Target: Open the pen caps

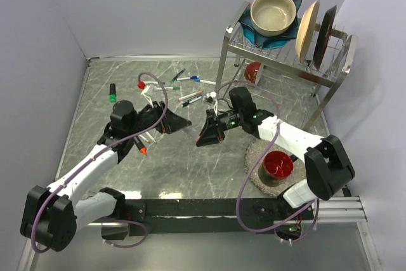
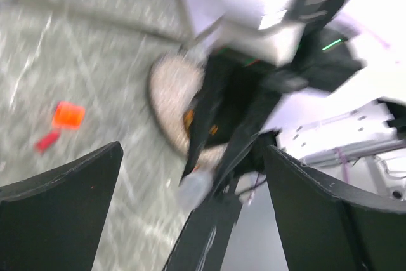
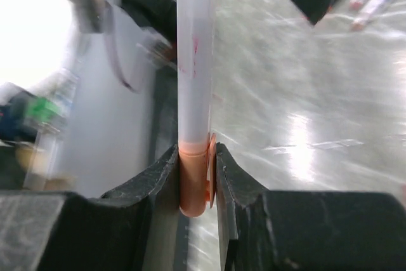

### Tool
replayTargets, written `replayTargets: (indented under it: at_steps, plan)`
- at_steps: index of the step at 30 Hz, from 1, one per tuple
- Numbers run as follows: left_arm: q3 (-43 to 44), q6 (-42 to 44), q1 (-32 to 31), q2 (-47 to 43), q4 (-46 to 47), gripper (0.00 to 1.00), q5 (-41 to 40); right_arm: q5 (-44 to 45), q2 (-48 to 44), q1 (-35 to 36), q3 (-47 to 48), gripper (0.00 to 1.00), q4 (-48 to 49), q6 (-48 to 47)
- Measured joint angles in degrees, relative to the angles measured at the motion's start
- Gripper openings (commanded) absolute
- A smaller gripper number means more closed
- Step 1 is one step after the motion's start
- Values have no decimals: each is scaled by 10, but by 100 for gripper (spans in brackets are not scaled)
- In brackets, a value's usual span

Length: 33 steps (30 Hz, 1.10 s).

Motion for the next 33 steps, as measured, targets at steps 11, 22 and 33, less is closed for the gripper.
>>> replayTargets:
  at_steps: [11,22,33]
  plan:
    - [-10,-68,-15,-4,177,84,-38,-40,65,2,-58,0,458,491]
    - [-10,-108,-16,14,207,46,-59,-30,88,-2,-62,0,615,637]
    - [-9,-144,-15,43,210,1,-63,-37,90,-23,-62,0,612,609]
